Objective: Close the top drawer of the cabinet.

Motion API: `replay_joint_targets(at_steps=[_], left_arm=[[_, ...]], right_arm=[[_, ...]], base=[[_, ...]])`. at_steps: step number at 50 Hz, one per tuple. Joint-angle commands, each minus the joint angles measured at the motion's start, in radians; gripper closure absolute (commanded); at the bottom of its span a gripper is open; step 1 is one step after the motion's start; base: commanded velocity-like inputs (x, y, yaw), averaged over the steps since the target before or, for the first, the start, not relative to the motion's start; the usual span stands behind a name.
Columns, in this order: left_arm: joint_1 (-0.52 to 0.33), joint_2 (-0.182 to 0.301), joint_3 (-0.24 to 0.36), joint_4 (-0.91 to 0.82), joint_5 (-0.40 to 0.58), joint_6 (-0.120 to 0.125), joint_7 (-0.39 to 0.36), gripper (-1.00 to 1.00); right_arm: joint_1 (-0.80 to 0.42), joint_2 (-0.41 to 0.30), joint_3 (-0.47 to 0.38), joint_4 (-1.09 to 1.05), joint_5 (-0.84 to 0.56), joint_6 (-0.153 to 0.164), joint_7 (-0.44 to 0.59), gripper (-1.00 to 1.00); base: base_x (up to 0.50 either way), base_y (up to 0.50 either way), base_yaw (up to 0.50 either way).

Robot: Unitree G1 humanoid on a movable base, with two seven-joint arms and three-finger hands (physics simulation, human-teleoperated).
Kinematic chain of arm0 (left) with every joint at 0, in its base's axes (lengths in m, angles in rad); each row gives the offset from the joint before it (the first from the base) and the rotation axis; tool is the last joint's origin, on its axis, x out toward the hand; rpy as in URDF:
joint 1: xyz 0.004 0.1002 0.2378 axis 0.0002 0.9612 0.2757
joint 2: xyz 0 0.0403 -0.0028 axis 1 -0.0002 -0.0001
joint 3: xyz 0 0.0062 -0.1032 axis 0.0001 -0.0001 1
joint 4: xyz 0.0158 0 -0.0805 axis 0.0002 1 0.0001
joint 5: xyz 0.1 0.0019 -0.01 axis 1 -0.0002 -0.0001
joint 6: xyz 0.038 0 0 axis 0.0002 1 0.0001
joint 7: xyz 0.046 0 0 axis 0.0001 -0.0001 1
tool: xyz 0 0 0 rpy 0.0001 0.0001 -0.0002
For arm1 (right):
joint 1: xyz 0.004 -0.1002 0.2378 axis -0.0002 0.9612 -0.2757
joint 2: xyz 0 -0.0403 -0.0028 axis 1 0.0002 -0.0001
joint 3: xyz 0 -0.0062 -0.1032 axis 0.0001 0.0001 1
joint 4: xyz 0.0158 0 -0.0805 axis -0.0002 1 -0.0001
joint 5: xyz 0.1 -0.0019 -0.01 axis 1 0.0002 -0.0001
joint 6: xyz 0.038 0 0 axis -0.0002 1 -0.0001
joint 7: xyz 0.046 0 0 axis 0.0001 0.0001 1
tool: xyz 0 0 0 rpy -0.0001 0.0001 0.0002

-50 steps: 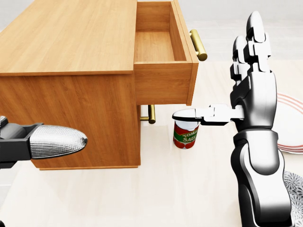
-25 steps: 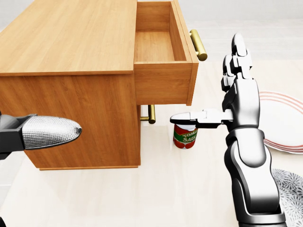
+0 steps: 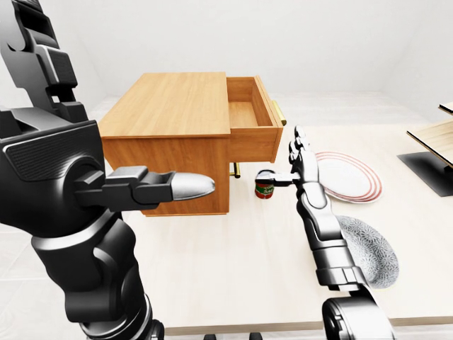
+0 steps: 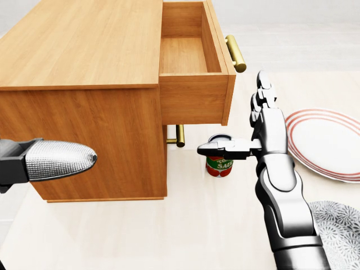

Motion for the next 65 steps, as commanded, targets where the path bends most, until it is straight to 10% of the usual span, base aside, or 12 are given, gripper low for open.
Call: replay_joint_targets(at_steps=[1,30,45,65], left_arm=[[0.005,0.000,-0.004,-0.006,0.009,0.000,0.000,-1.00],[0.001,-0.003,-0.004,-0.013,0.020,0.000,-0.004,-1.00],[0.002,-0.004,-0.003,-0.013,0.019,0.000,-0.003,-1.00],[0.004,-0.004,-0.001,-0.015,0.020,0.000,-0.002,-1.00]], right_arm=[[-0.067,-0.001,0.014,0.132,-0.002,-0.018,-0.004,-1.00],[-0.134,0.019,0.038,0.116,-0.048,0.019,0.002,-1.00],[-0.221,0.057,0.050,0.378,-0.039,-0.125,0.020,-1.00],[-0.218,0.119,0.087,0.412,-0.046,-0.155,0.030,-1.00]], base=[[0.00,0.00,0.00],[0.00,0.00,0.00],[0.00,0.00,0.00],[0.00,0.00,0.00]])
